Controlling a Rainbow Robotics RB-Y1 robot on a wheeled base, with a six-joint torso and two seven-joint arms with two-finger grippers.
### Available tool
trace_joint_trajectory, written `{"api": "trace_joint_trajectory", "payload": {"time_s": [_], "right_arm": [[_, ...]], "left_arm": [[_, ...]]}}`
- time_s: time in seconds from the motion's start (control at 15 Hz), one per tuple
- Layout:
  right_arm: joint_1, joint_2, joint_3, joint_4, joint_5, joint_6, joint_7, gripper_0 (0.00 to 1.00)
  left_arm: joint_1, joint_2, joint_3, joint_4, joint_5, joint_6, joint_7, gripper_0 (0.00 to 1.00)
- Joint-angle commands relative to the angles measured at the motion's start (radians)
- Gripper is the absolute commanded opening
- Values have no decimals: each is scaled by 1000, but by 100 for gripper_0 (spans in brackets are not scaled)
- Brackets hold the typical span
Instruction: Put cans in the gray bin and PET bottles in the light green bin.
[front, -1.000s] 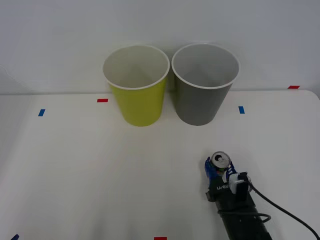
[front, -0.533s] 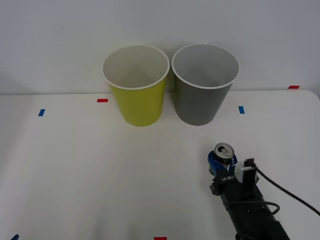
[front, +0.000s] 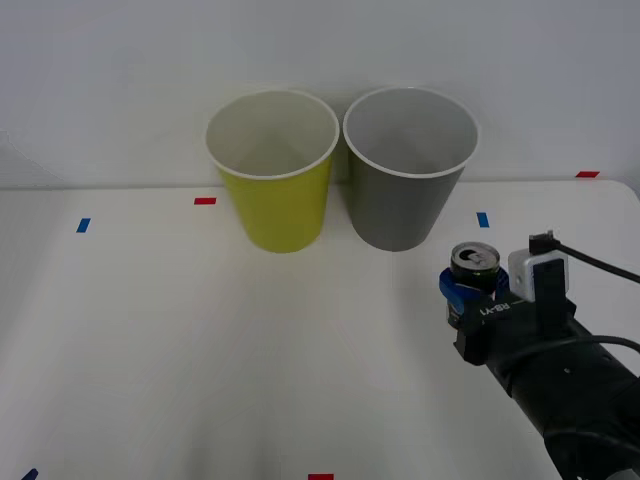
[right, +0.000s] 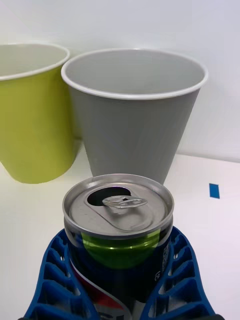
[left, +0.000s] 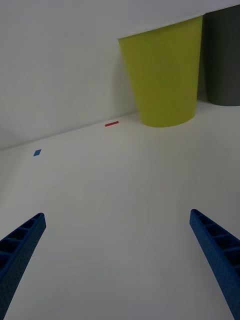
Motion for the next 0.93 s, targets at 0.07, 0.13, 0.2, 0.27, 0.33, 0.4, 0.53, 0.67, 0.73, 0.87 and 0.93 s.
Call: {"api": "trace_joint_trajectory", "payload": {"time_s": [0.07,0.13,0.2,0.27,0.33,0.4,0.53,0.67,0.73,0.87,0.93], "right_arm": [[-96,4,-51,-69,-2,170,-3,7],[-142,5,-66,-75,-2,227,-3,7],[-173,2,-74,-75,-3,242,-3,7],[-198,-4,-82,-75,-3,242,-1,7],[-230,-15,-89,-75,-11,242,3,7],[-262,-23,-89,-75,-15,244,3,6],[-331,-26,-91,-75,-22,293,-1,6],[-457,-33,-98,-75,-26,403,-7,6],[-506,-33,-100,-67,-26,433,-12,6],[-623,-36,-103,20,-38,434,-30,6],[-664,-36,-112,49,-43,431,-38,6]], "left_arm": [[0,0,0,0,0,0,0,100],[0,0,0,0,0,0,0,100],[0,0,0,0,0,0,0,100],[0,0,0,0,0,0,0,100],[0,0,0,0,0,0,0,100],[0,0,0,0,0,0,0,100],[0,0,0,0,0,0,0,100],[0,0,0,0,0,0,0,100],[0,0,0,0,0,0,0,100],[0,0,0,0,0,0,0,100],[0,0,0,0,0,0,0,100]]}}
